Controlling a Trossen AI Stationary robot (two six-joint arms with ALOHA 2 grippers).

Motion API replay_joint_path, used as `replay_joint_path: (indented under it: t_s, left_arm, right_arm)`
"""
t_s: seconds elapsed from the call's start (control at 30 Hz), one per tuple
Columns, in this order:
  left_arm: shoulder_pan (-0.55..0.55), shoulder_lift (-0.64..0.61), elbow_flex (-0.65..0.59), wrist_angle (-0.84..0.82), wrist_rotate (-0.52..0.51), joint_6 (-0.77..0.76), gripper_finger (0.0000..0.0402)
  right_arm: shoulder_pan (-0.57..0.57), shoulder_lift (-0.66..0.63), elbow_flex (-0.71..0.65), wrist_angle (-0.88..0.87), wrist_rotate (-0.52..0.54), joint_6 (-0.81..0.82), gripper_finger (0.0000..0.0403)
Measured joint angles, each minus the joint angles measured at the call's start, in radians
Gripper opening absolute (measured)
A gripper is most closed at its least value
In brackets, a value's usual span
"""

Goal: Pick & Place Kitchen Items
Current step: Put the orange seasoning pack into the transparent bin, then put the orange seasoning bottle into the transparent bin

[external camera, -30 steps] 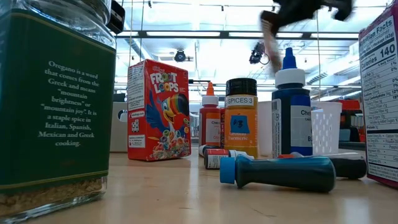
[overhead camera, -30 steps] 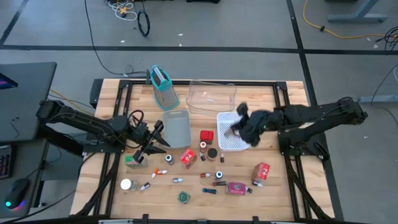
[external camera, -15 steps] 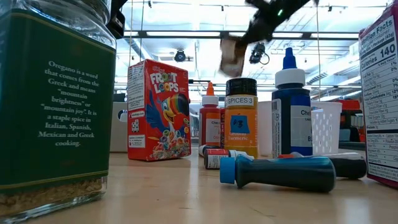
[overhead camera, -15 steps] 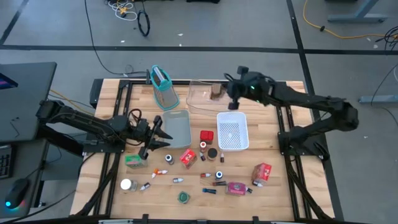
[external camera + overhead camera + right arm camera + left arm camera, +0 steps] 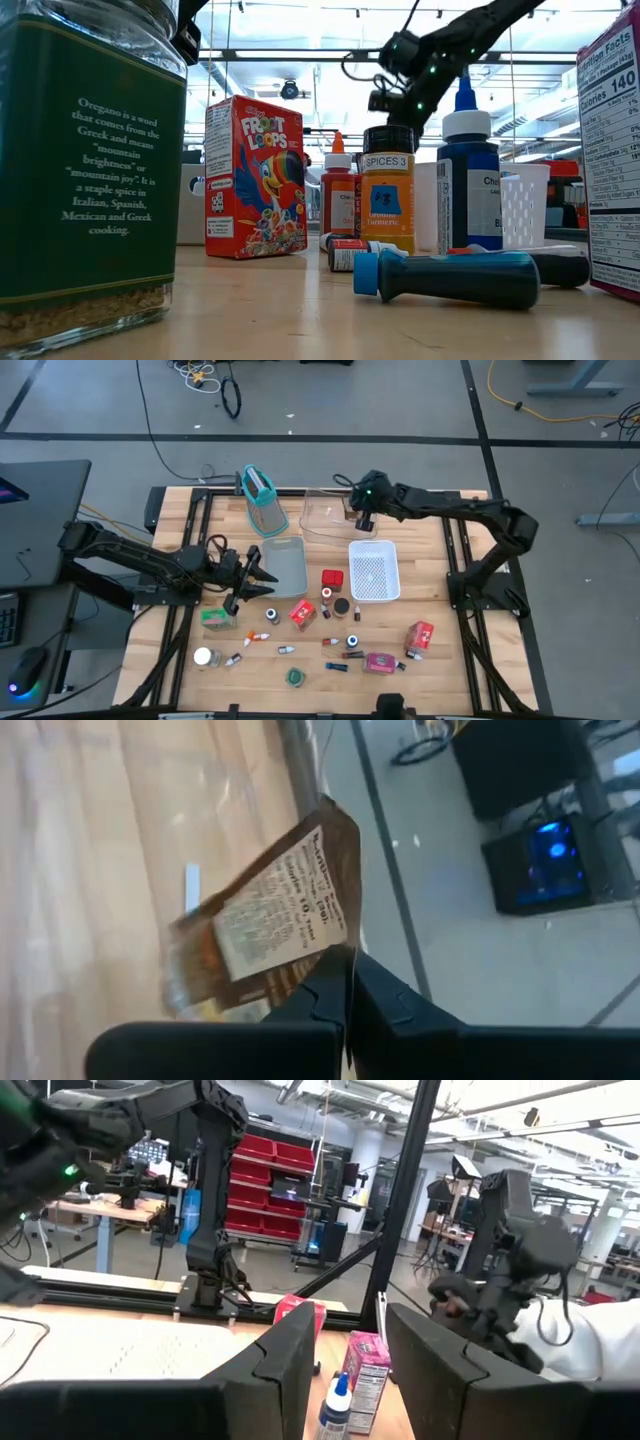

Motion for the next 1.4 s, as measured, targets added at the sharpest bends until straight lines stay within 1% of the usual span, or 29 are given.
replay_joint_path:
  t_s: [0.07, 0.17, 0.27, 0.33, 0.47, 0.77, 0.83, 0.9, 1.0, 1.1, 1.33, 1.4]
  left_arm:
    - [0.0, 0.0, 0.0, -0.001, 0.0, 0.0, 0.0134]
    - [0.0, 0.0, 0.0, 0.0, 0.0, 0.0, 0.0134]
    - [0.0, 0.0, 0.0, 0.0, 0.0, 0.0, 0.0134]
    - [0.0, 0.0, 0.0, 0.0, 0.0, 0.0, 0.0134]
    - [0.0, 0.0, 0.0, 0.0, 0.0, 0.0, 0.0134]
    - [0.0, 0.0, 0.0, -0.001, 0.0, 0.0, 0.0134]
    - [0.0, 0.0, 0.0, -0.001, 0.0, 0.0, 0.0134]
    - [0.0, 0.0, 0.0, -0.001, 0.0, 0.0, 0.0134]
    - [0.0, 0.0, 0.0, -0.001, 0.0, 0.0, 0.0134]
    - [0.0, 0.0, 0.0, -0.001, 0.0, 0.0, 0.0134]
    - [0.0, 0.0, 0.0, -0.001, 0.0, 0.0, 0.0134]
    - [0.0, 0.0, 0.0, -0.001, -0.001, 0.0, 0.0134]
  right_arm:
    - [-0.007, 0.01, 0.0, -0.003, 0.045, 0.001, 0.0006]
    - [-0.014, 0.009, 0.0, -0.012, 0.143, 0.001, 0.0007]
    - [-0.015, 0.009, 0.0, -0.027, 0.218, 0.001, 0.0016]
    - [-0.016, 0.009, 0.0, -0.045, 0.221, 0.001, 0.0027]
    - [-0.016, 0.009, 0.0, -0.069, 0.176, 0.006, 0.0052]
    - [-0.014, 0.009, 0.0, -0.069, 0.176, 0.028, 0.0111]
    - [-0.008, 0.009, 0.0, -0.069, 0.188, 0.028, 0.0123]
    - [0.003, 0.008, 0.0, -0.069, 0.234, 0.027, 0.0135]
    - [0.03, -0.011, 0.0, -0.098, 0.318, -0.005, 0.0151]
    - [0.064, -0.043, 0.0, -0.162, 0.374, -0.022, 0.0164]
    - [0.187, -0.156, 0.0, -0.309, 0.354, 0.104, 0.0177]
    - [0.23, -0.194, 0.0, -0.331, 0.305, 0.158, 0.0178]
